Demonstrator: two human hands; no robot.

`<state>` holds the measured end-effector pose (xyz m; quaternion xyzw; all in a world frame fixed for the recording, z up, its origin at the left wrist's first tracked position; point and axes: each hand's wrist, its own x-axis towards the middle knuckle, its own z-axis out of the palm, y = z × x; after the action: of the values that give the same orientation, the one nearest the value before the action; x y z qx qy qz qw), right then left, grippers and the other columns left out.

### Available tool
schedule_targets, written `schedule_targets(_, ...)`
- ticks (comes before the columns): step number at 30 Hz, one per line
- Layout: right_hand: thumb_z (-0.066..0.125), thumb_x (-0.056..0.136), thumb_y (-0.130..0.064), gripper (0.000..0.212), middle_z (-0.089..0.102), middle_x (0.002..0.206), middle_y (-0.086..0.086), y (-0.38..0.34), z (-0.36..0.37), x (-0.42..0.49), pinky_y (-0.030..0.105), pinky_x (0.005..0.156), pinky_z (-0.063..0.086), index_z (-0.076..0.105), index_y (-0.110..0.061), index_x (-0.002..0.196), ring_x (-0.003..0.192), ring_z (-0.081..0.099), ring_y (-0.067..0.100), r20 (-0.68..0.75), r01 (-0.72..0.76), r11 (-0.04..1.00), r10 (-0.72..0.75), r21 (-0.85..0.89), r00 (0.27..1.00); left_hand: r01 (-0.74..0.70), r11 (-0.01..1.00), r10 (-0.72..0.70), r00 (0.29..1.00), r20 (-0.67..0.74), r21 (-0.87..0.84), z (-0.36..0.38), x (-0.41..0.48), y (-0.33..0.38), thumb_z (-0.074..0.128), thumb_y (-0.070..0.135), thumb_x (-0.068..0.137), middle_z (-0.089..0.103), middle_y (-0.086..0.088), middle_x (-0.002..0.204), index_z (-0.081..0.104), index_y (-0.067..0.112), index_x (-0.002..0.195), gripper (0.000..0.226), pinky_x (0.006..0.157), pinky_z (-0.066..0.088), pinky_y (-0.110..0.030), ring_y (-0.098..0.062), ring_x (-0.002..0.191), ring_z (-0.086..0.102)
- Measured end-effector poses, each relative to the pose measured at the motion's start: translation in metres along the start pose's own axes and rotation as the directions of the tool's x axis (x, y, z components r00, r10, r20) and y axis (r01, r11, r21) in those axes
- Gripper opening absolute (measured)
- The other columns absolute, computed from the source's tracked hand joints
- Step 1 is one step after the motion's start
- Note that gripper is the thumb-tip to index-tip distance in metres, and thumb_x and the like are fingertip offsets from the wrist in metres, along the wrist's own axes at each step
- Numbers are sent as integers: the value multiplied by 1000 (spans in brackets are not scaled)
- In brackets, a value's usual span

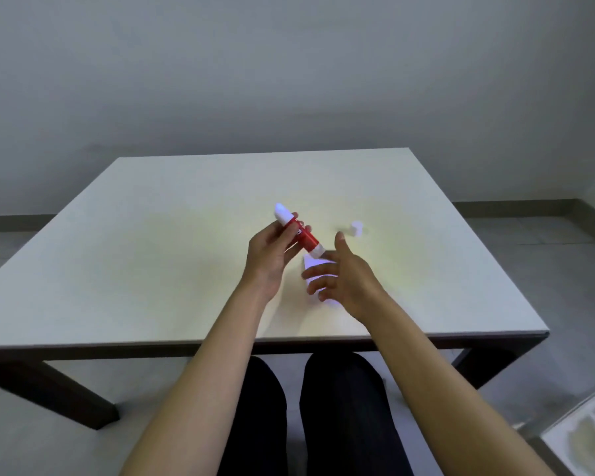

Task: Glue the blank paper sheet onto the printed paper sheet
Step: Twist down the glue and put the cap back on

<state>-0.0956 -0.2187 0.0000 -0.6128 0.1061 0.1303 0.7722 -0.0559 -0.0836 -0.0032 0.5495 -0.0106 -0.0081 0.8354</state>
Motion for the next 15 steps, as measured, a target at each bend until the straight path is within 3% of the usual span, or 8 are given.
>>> schedule_targets(2,32,98,-48,55,67,56,5,0,-3,0,19,40,40,65,-5,91,42,56,17,119,-115,990,105,85,987,22,998,-18,998,67,-56,3,-4,-2,58,16,92,67,-1,90,65,12,102,13,74,59,-31,-20,97,71)
schedule_targets(4,40,98,-38,43,64,52,0,2,-7,-1,17,38,42,66,-5,87,40,54,10,161,-140,970,109,200,981,31,997,-24,994,111,-67,4,-5,-1,57,17,92,71,-2,95,63,11,104,15,73,58,-31,-22,99,71)
schedule_targets(8,52,94,-15,19,70,61,5,3,-14,-5,19,52,55,62,-1,84,53,68,14,162,-23,931,-39,363,986,9,1000,-6,992,124,-26,7,-7,0,59,18,91,76,-3,94,65,10,102,15,77,57,-28,-23,97,71)
schedule_targets(10,59,89,-5,5,70,73,7,10,-13,-5,21,60,57,59,-6,84,61,71,17,49,238,949,-254,208,966,-17,1000,17,995,98,0,11,-7,0,62,14,88,76,-4,91,67,9,98,12,79,58,-30,-25,95,72)
schedule_targets(11,63,86,-3,12,68,78,3,14,-13,-6,18,63,56,56,-13,83,64,71,14,-40,401,916,-402,-30,915,-31,999,30,996,87,13,14,-7,-1,63,11,87,76,-5,90,67,8,97,11,80,58,-31,-26,94,72)
schedule_targets(12,64,83,-2,22,66,80,-5,18,-13,-3,13,64,53,53,-21,80,66,68,7,-95,509,810,-554,-291,827,-42,999,41,996,80,21,17,-7,-1,64,9,86,76,-5,89,67,7,97,12,81,58,-32,-27,93,72)
schedule_targets(14,68,80,-7,32,61,81,-14,23,-14,0,10,63,48,48,-32,83,66,61,0,-115,548,660,-686,-514,719,-52,998,49,996,80,26,21,-8,-1,65,6,85,76,-6,89,67,6,97,13,83,58,-33,-27,93,72)
schedule_targets(15,70,81,-16,28,62,81,-13,20,-15,0,13,64,50,50,-30,94,66,61,3,-130,510,709,-636,-486,761,-53,998,50,995,88,29,23,-8,-1,65,6,85,76,-6,89,68,7,96,12,84,58,-33,-27,93,72)
